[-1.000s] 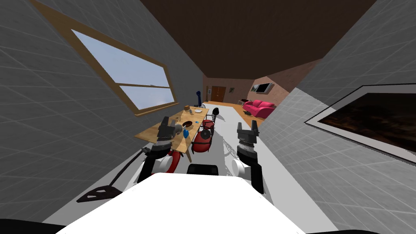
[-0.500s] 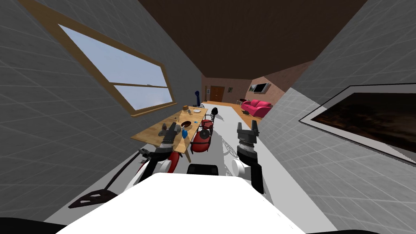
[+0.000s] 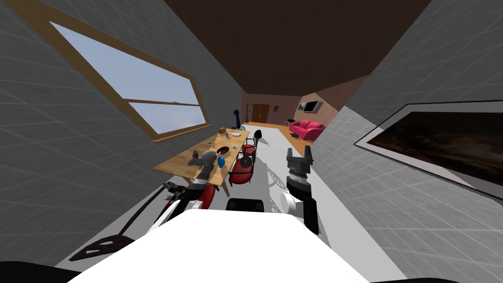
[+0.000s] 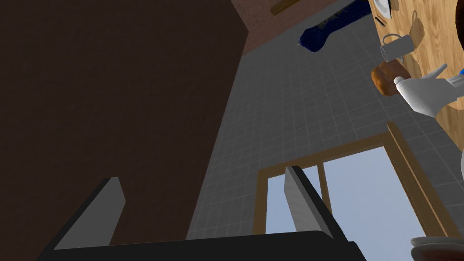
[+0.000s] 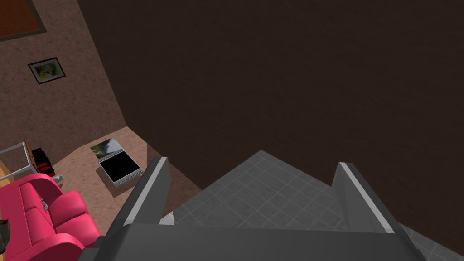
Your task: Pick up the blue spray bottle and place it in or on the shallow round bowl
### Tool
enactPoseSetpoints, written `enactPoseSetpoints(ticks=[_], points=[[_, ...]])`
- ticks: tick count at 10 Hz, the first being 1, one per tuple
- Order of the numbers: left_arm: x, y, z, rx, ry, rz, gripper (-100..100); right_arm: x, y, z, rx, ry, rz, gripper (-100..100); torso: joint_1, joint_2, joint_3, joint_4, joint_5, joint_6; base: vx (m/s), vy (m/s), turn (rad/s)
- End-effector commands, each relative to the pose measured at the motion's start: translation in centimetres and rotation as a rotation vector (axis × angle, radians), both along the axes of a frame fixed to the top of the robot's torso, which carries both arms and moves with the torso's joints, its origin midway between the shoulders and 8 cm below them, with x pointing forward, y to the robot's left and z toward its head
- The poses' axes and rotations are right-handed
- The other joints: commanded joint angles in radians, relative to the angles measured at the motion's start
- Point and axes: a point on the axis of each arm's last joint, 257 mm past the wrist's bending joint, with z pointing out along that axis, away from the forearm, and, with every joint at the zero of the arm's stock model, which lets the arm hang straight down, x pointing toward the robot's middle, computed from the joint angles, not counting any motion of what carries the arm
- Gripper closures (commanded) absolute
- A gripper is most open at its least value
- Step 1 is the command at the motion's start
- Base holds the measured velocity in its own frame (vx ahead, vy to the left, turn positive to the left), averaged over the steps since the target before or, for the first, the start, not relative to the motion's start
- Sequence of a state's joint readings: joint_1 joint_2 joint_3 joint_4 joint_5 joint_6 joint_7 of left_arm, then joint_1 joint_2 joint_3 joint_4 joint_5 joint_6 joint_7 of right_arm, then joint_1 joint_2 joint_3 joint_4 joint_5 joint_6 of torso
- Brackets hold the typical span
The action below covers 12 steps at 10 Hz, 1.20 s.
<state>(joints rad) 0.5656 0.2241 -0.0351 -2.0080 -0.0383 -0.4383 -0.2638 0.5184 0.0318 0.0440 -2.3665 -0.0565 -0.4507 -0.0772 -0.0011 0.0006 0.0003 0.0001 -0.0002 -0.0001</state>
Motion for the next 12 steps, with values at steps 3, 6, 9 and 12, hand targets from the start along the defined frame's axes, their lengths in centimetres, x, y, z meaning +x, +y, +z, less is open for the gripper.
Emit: enactPoseSetpoints(ticks=[3, 6, 9, 12], points=[[-0.7, 1.1, -4.8, 0.076, 0.114, 0.016, -100, 0.0, 0.0, 0.0, 0.0, 0.0, 0.0, 0, 0.0, 0.0, 0.0, 0.0, 0.0, 0.0, -0.001, -0.017, -0.042], [-1.6, 2.4, -9.7, 0.171, 0.23, 0.027, -100, 0.0, 0.0, 0.0, 0.0, 0.0, 0.0, 0, 0.001, -0.001, 0.0, 0.0, 0.0, 0.0, 0.006, -0.01, -0.05], [-2.6, 3.8, -14.2, 0.279, 0.335, 0.031, -100, 0.0, 0.0, 0.0, 0.0, 0.0, 0.0, 0, 0.001, -0.002, -0.001, 0.0, 0.0, 0.0, 0.019, -0.003, -0.048], [-3.2, 5.3, -17.5, 0.406, 0.412, 0.025, -100, 0.0, 0.0, 0.0, 0.0, 0.0, 0.0, 0, 0.002, -0.003, -0.002, -0.001, 0.0, 0.0, 0.036, 0.009, -0.049]])
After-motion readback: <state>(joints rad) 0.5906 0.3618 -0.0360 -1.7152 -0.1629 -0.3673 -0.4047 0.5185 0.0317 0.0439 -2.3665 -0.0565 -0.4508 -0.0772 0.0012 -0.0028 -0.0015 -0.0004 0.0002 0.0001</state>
